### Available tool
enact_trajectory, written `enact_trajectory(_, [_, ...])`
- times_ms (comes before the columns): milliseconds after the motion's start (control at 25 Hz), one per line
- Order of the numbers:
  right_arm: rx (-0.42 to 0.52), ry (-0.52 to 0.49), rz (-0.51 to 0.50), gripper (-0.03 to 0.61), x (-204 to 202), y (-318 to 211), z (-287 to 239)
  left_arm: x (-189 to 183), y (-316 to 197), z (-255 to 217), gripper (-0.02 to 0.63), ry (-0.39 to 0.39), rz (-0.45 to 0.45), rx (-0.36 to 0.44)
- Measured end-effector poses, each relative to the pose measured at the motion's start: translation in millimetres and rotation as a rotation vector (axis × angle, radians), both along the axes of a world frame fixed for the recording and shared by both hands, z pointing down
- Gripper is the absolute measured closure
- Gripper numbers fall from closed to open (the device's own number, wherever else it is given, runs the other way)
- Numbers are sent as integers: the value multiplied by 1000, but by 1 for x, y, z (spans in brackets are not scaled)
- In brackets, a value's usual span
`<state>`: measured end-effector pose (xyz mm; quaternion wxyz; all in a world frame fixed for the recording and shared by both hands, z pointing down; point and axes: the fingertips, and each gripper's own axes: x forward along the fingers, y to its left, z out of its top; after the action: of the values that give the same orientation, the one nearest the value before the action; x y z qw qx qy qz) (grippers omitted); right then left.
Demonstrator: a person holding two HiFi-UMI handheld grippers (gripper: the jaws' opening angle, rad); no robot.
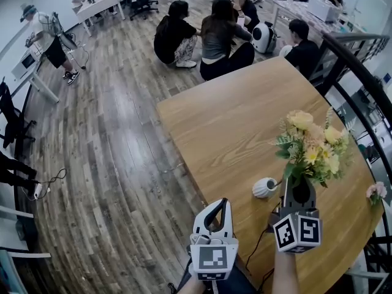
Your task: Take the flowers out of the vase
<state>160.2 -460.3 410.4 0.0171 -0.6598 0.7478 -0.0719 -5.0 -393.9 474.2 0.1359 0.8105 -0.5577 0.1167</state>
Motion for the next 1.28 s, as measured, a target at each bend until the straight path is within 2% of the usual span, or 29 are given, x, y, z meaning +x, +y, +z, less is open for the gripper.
enact_trajectory(120, [27, -3, -3, 492, -2, 2, -10, -1, 2, -7, 588, 13, -1, -15])
enact_trajectory(280, [59, -1, 2, 492, -5, 4, -28, -5, -2, -19, 588, 4, 7, 34])
enact_trajectory(960, [128, 23, 46, 492, 1, 20, -73, 1, -11, -58, 588, 32, 41, 108])
enact_trajectory(1280, [119, 43, 105, 492, 36, 40, -78, 37, -10, -67, 588, 48, 103, 133])
